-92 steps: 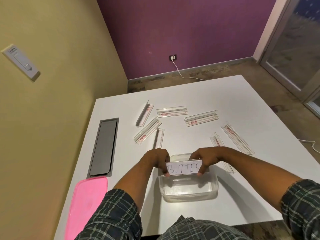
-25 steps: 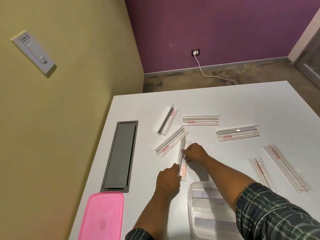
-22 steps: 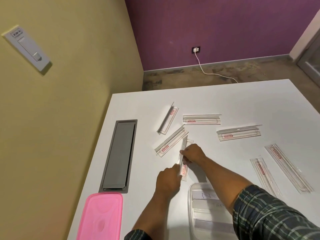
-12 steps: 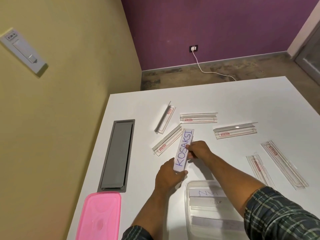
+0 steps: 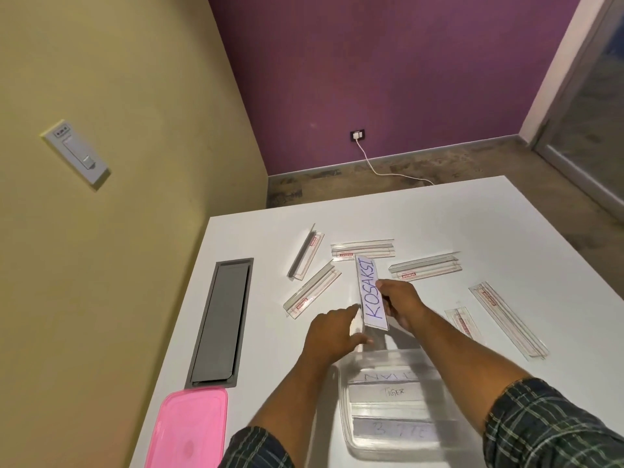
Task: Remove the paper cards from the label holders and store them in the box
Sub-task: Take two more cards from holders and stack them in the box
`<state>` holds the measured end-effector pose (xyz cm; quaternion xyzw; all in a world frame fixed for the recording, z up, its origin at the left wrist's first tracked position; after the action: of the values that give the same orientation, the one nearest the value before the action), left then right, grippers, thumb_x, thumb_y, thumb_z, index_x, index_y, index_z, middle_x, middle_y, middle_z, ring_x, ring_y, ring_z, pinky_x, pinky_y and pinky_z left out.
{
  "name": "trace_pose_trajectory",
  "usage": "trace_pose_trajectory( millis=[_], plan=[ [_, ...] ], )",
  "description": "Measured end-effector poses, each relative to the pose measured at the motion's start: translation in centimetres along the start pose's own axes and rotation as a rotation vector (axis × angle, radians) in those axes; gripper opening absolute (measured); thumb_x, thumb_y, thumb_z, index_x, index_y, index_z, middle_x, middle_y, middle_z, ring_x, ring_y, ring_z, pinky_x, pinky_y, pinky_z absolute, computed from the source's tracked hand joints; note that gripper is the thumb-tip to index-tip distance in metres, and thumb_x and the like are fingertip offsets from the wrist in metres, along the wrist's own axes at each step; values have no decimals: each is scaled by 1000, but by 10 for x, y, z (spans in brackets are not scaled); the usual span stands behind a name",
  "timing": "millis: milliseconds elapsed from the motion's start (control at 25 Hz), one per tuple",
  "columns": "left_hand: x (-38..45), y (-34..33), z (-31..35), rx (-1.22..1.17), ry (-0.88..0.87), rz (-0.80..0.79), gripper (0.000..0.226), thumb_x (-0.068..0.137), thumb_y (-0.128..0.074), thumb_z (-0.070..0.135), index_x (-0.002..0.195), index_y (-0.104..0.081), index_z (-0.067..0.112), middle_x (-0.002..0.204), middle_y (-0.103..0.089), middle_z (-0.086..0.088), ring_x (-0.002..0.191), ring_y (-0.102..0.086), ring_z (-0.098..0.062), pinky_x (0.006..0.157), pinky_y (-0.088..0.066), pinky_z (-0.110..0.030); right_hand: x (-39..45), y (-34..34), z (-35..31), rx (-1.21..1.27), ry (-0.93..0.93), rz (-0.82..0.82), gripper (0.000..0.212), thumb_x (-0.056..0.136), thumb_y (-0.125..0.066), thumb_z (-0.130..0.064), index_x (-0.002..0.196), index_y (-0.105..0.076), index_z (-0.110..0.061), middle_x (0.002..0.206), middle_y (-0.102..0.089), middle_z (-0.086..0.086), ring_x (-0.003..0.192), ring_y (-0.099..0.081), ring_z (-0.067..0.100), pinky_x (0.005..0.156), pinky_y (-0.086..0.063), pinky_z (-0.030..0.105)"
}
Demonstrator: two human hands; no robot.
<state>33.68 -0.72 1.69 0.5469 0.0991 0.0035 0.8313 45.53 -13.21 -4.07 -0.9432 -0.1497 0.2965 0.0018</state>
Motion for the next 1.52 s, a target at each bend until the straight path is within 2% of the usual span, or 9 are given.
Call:
trace_pose_trajectory(
  millis=[200, 400, 520, 640, 920, 1160, 1280, 1400, 1520],
  plan=[
    [5, 26, 33, 148, -163, 5, 103, 65, -73, 75, 149, -38, 26, 149, -50, 2, 128, -54, -23, 97, -45, -38, -12, 32, -1, 0, -65, -37, 19, 96, -55, -3, 98, -73, 2, 83, -73, 20, 67, -65, 29, 61, -52, 30],
    [13, 37, 43, 404, -229, 38, 120, 67, -88, 44, 159, -13, 28, 167, -15, 3, 146, -29, -30, 111, -37, -46, -29, 54, 15, -321, -116, -258, 19, 97, -59, -8, 100, -78, -6, 92, -75, 18, 75, -68, 25, 75, -54, 37],
    [13, 31, 59, 509, -290, -54, 95, 71, -85, 38, 152, -36, 26, 161, -32, 3, 147, -28, -27, 112, -32, -45, -51, 55, 21, -406, -124, -427, 24, 96, -63, -15, 113, -75, -3, 89, -71, 14, 72, -61, 22, 66, -49, 30],
    [8, 18, 75, 549, -324, -130, 59, 72, -82, 38, 126, -63, 25, 125, -67, 0, 119, -57, -27, 92, -42, -37, -64, 62, 24, -458, -123, -495, 25, 98, -63, -22, 114, -76, -7, 89, -67, 11, 72, -57, 19, 65, -46, 29],
    [-4, -12, 68, 248, -134, -415, 62, 70, -86, 39, 126, -65, 25, 124, -66, 1, 114, -60, -22, 93, -50, -38, -85, 86, 49, -551, -203, -582, 26, 96, -60, -12, 113, -78, -18, 104, -77, 12, 80, -71, 21, 71, -56, 31],
    [-18, -25, 66, 173, -75, -508, 51, 65, -90, 35, 108, -71, 16, 104, -73, -1, 96, -65, -21, 86, -56, -38, -94, 92, 47, -643, -151, -564, 52, 88, -64, -63, 113, -78, -19, 115, -74, 21, 93, -68, 26, 88, -51, 36],
    [-22, -30, 60, 240, -43, -489, 46, 65, -88, 43, 94, -70, 11, 92, -72, -3, 88, -65, -24, 74, -54, -34, -100, 95, 39, -738, -60, -603, 54, 79, -74, -62, 113, -78, -21, 112, -77, 6, 101, -71, 19, 98, -50, 35],
    [-26, -38, 54, 306, -31, -479, 44, 68, -86, 47, 71, -57, 14, 75, -60, 0, 79, -59, -25, 64, -42, -30, -111, 91, 37, -989, 66, -644, 60, 66, -91, -42, 121, -72, -27, 113, -76, -7, 106, -69, 18, 95, -52, 29],
    [-29, -44, 52, 399, -45, -460, 46, 70, -85, 47, 90, -64, 12, 95, -66, -5, 90, -63, -27, 68, -42, -29, -113, 84, 39, -1476, 265, -552, 71, 65, -89, -44, 129, -62, -32, 113, -72, -7, 98, -64, 16, 83, -48, 29]
  ],
)
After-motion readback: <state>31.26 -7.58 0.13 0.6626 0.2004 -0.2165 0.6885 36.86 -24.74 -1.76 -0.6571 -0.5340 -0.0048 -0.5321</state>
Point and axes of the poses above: each hand's wrist, its own x-axis towards the middle knuckle, its own y-axis out of the back of the hand, z = x × y, the point moved 8 cm from there along x, towards the middle knuckle
